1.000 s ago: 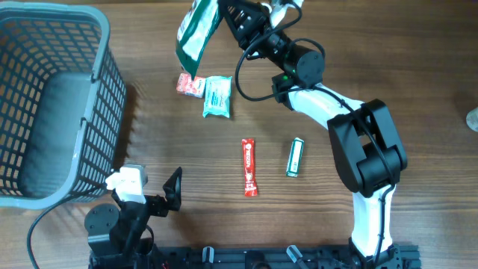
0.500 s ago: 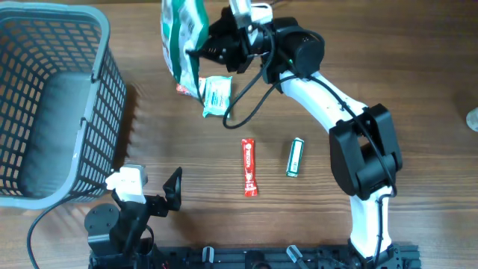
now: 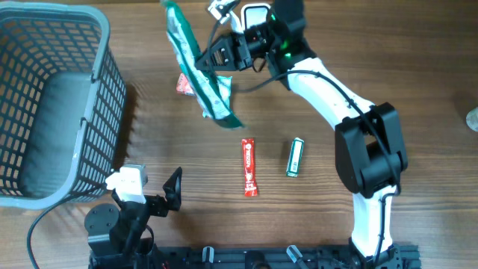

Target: Scan the item barcode

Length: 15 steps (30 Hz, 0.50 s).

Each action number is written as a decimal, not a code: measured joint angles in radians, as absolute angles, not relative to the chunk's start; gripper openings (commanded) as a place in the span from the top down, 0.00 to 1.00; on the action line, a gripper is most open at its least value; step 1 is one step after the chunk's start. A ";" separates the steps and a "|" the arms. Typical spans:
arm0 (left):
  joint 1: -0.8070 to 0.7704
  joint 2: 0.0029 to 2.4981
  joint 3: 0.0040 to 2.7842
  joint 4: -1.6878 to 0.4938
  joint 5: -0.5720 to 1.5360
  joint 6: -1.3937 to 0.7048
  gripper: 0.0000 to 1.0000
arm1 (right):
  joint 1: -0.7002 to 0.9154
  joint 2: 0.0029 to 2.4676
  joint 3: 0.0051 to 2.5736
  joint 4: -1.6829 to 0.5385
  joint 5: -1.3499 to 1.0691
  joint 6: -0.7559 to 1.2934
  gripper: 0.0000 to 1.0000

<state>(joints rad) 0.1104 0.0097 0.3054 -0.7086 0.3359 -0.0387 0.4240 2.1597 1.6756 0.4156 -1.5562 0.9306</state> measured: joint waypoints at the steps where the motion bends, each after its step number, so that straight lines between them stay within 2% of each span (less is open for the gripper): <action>1: 0.110 0.010 0.305 -0.708 0.336 -0.039 0.00 | 0.415 2.160 1.673 0.272 -1.546 0.888 0.96; 3: 0.110 0.010 0.305 -0.708 0.336 -0.038 0.00 | 0.395 2.160 1.665 -0.018 -1.501 0.748 0.96; 8: 0.110 0.010 0.305 -0.708 0.339 -0.038 0.00 | 0.358 2.160 1.665 -0.369 -1.332 0.569 0.96; 10: 0.110 0.010 0.305 -0.708 0.339 -0.039 0.00 | 0.347 2.156 1.667 -0.551 -1.200 0.496 0.96; 12: 0.110 0.010 0.305 -0.707 0.339 -0.038 0.00 | 0.340 2.132 1.662 -0.788 -0.960 0.377 0.96; 15: 0.110 0.010 0.305 -0.707 0.339 -0.039 0.00 | 0.340 2.083 1.659 -0.900 -0.779 0.292 0.96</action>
<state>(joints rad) 0.1104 0.0097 0.3046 -0.7074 0.3389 -0.0387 0.3401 2.0834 1.6592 -0.9001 -0.7792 0.2924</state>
